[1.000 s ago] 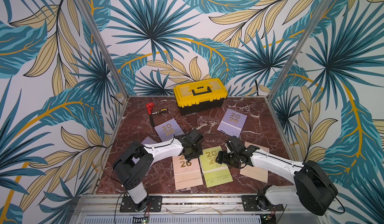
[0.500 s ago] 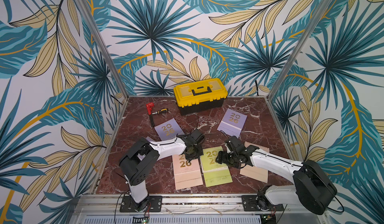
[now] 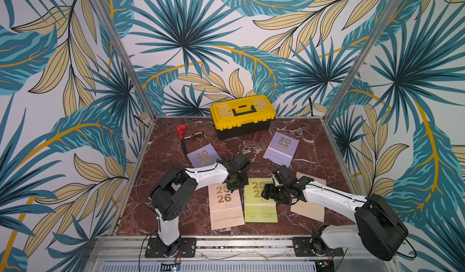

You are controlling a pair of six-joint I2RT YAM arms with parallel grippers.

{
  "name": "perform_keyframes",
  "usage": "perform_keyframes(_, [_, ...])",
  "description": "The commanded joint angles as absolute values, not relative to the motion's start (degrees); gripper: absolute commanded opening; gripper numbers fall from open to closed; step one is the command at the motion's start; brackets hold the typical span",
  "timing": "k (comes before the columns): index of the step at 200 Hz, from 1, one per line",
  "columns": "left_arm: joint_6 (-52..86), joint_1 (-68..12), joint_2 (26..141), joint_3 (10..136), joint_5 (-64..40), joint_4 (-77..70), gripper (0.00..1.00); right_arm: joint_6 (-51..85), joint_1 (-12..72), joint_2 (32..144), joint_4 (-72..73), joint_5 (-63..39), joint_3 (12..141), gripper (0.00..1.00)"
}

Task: Stack the calendars
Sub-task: Adjust the calendar at the center of the board, then pick up the calendar at the center of the board.

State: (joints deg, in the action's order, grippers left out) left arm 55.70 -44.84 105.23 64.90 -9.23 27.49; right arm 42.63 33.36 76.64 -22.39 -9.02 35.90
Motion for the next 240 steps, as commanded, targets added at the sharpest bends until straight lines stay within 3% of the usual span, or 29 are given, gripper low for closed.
perform_keyframes(1, [55.02,-44.53,104.41,65.19,-9.66,26.97,0.0,42.32,33.28,74.74,-24.18,-7.92,35.46,0.77])
perform_keyframes(56, [54.07,-42.99,96.96,63.78,-6.38,30.82,0.0,39.69,32.99,68.69,-39.16,2.52,41.31,0.8])
perform_keyframes(91, [52.82,-40.92,89.63,61.55,-3.68,35.72,0.0,41.52,34.19,67.89,-42.13,1.52,45.07,0.8])
perform_keyframes(176, [54.11,-34.94,66.62,41.66,0.95,46.22,0.0,53.53,48.69,84.38,-26.01,-5.47,56.86,0.79])
perform_keyframes(240, [52.91,-32.14,66.39,37.82,1.93,46.23,0.0,55.99,51.85,99.04,-17.87,-9.94,64.07,0.78])
